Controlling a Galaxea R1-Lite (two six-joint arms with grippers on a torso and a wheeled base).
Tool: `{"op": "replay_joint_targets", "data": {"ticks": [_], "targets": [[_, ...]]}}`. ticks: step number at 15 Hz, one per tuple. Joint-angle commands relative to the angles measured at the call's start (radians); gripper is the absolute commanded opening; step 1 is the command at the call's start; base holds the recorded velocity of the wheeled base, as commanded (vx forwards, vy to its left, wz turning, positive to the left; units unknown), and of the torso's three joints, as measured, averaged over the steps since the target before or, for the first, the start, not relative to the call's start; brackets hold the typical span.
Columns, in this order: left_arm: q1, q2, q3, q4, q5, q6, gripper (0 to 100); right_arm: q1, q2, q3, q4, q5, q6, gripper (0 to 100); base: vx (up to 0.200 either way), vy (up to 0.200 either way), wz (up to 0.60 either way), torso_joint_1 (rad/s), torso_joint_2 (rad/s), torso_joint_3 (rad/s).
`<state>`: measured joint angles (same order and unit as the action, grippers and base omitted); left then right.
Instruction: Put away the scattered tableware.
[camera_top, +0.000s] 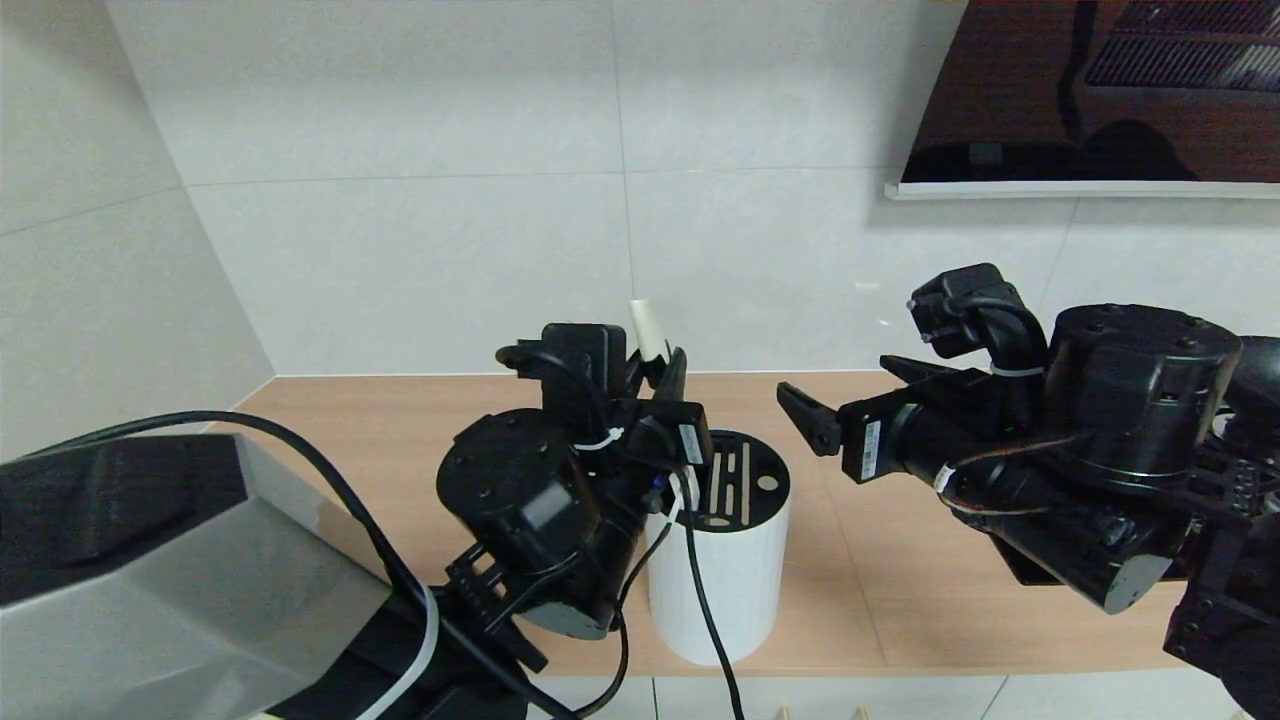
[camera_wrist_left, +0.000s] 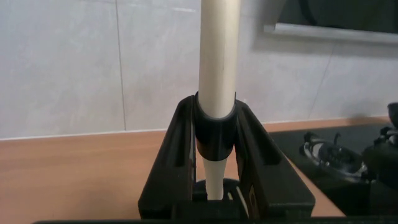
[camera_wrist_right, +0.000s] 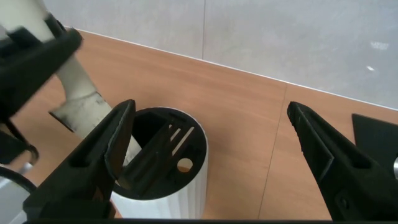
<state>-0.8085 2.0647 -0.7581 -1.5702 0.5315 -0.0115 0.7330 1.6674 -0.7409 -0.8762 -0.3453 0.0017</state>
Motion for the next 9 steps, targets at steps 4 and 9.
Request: {"op": "replay_joint_targets", "data": {"ticks": [4, 9], "targets": [[0.002, 0.112, -0.010, -0.001, -0.001, -0.016, 0, 0.000, 0.017, 0.000, -0.001, 0.000, 0.000, 100, 0.000, 0.000, 0.00, 0.000, 0.00, 0.000], [0.003, 0.141, -0.026, -0.001, -0.002, -0.031, 0, 0.000, 0.020, 0.000, -0.001, 0.000, 0.000, 100, 0.000, 0.000, 0.00, 0.000, 0.00, 0.000]]}}
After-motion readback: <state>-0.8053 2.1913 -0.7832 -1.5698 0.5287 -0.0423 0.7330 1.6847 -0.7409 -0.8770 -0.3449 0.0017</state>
